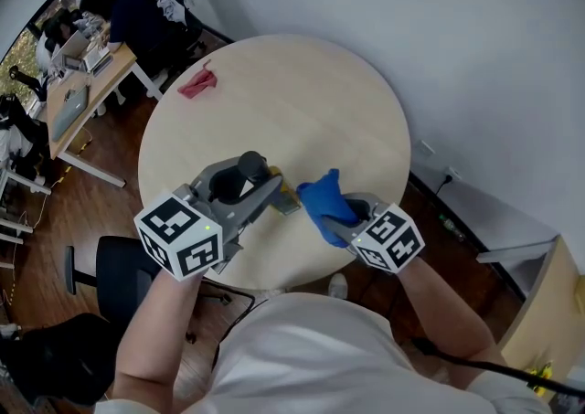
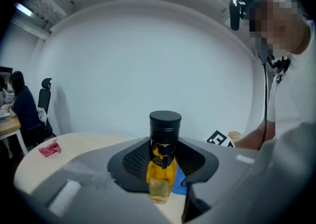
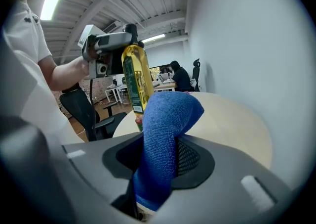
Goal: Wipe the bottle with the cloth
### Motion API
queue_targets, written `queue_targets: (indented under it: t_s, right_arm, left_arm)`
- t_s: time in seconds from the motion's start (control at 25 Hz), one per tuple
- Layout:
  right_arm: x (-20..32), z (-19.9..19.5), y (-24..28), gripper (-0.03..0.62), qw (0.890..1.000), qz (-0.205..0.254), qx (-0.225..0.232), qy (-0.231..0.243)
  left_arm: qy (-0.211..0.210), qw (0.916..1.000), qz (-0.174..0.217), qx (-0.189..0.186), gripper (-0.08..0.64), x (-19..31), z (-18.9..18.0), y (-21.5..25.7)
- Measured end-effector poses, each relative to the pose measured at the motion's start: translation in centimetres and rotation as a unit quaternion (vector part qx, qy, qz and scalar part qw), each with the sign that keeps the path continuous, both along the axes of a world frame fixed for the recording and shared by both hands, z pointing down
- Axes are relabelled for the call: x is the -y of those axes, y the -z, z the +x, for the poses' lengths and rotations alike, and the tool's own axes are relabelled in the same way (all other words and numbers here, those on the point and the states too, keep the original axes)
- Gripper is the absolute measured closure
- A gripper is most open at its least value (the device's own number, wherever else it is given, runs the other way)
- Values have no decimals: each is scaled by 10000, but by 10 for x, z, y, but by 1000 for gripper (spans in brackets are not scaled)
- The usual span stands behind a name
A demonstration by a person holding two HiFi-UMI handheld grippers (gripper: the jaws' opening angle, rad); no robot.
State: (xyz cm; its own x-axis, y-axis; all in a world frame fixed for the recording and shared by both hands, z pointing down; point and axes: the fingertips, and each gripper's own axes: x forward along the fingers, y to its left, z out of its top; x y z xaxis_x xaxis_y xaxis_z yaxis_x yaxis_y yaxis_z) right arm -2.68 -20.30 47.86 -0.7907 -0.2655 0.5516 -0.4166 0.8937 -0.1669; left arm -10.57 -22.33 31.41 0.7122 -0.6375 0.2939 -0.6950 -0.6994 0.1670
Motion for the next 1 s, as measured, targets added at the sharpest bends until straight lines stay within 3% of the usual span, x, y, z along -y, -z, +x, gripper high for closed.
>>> queue_targets:
  t_s: [0.12, 0.28, 0.44, 0.64, 1.0]
  right_arm:
    - [-13, 5, 18, 434, 9996, 248, 139, -14]
    - [-41, -9, 103, 434, 9916, 1038, 716, 276]
    - [-60, -27, 141, 434, 9835, 1504, 705, 711]
    - [-53, -41, 82, 434, 9902, 1183, 425, 601]
    - [-54, -7, -43, 434, 9971, 189, -566, 463]
  left_arm:
    - [1, 10000, -34, 42, 407, -3, 2, -3]
    - [-6, 9999, -79, 66, 407, -4, 4, -8]
    - [-9, 9999, -147, -11, 407, -3, 6, -10]
    - [-37, 9999, -96, -82, 407, -6, 3, -2]
    - [1, 9999, -74, -113, 407, -7, 1, 2]
